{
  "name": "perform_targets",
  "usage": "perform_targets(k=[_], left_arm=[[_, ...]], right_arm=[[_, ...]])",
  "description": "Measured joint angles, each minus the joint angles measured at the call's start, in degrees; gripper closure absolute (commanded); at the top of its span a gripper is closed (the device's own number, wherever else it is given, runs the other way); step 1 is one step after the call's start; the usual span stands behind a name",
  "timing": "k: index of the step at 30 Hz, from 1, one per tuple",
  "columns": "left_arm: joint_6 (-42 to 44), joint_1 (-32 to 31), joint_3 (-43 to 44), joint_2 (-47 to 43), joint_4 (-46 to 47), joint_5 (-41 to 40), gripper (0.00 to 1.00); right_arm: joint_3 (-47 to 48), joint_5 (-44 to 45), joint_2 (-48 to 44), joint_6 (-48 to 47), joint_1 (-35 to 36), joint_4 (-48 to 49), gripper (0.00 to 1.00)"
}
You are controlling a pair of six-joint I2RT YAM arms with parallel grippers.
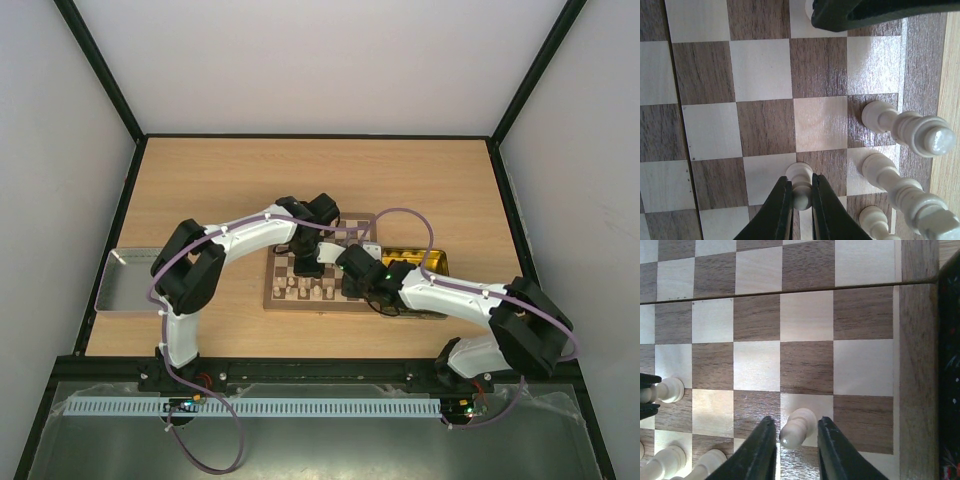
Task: Set up the chess pieces on the board
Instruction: Pick up the chess piece at the center of the board.
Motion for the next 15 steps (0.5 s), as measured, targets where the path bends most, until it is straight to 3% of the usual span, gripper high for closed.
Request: perform_targets(k=[15], left_arm=[[-0.4, 0.0, 0.0, 0.0, 0.2, 0.0, 0.92]], right_arm=[[0.0, -0.2, 0.9, -0.9, 0.1, 1.3, 0.96]])
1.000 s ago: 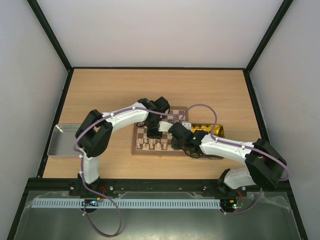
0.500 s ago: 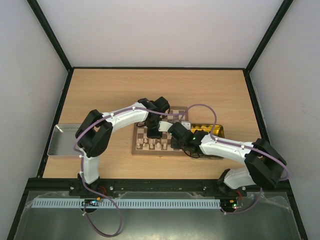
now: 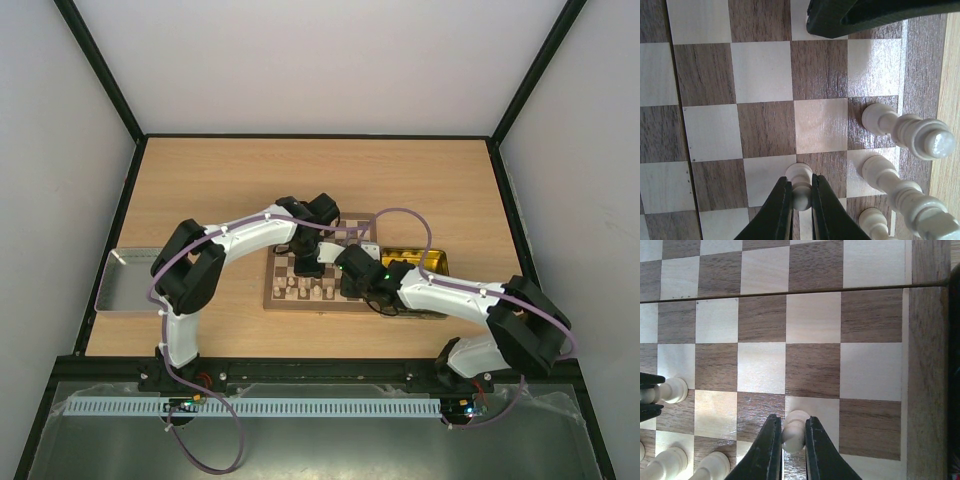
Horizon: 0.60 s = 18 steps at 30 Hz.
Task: Set up the chess pieces on the board
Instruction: Pick up the chess piece at the center of the board.
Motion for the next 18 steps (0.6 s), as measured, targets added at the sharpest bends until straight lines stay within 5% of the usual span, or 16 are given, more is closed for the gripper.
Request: perform_targets(k=[18], left_arm=[[0.1, -0.2, -1.9, -1.2, 0.0, 0.9, 0.94]], right_arm=[[0.0, 0.9, -3.3, 0.5, -0.1, -2.0, 0.97]])
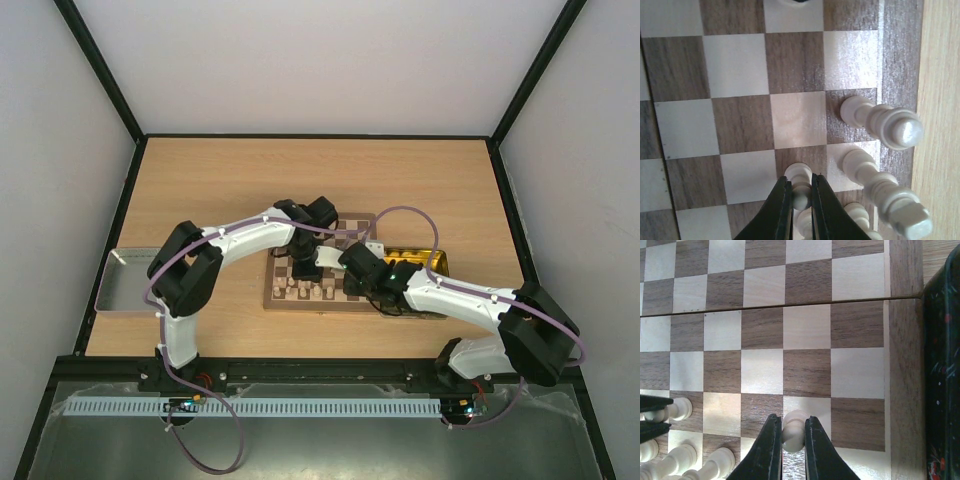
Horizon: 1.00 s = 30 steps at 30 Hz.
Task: Set up the chess pieces on the board
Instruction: Pick up the chess piece at the center of the board.
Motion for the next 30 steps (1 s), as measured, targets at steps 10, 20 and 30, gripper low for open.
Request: perform_targets(k=[10, 20, 30], left_arm=[[0.1, -0.4, -0.7, -0.5, 0.0, -0.1, 0.84], [-0.5, -0.5, -1.4, -0.7, 0.5, -0.4, 0.49], [-0.6, -0.5, -1.5, -1.4, 1.0, -1.1, 0.48]], right_arm=[[0.1, 0.0, 0.0, 0.7, -0.1, 0.0, 0.97], [0.1, -0.1, 0.0, 0.9, -0.1, 0.0, 0.98], [0.1, -0.1, 0.0, 0.9, -0.1, 0.0, 0.98]])
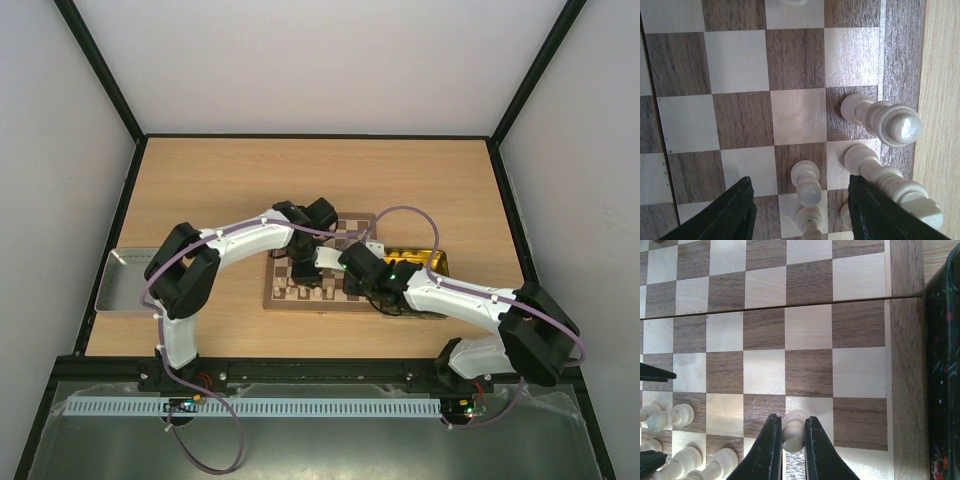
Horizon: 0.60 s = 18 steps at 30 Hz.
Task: Set up the chess pieces on the board
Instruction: Pick up the chess piece at the center of the board, then place the chess piece on the chessboard.
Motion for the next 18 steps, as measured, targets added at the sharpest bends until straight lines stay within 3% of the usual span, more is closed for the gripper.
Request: perform_targets(k=[9, 18], left_arm=[[-0.1, 0.2, 0.1, -0.3, 0.6, -1.2, 0.58], [0.1, 1.0, 1.3, -0.9, 0.4, -2.3, 0.47]], right_arm=[[0.1, 0.0, -0.1, 0.0, 0.0, 0.0, 0.98], [1.0, 0.0, -0.1, 0.0, 0.0, -0.3, 0.98]])
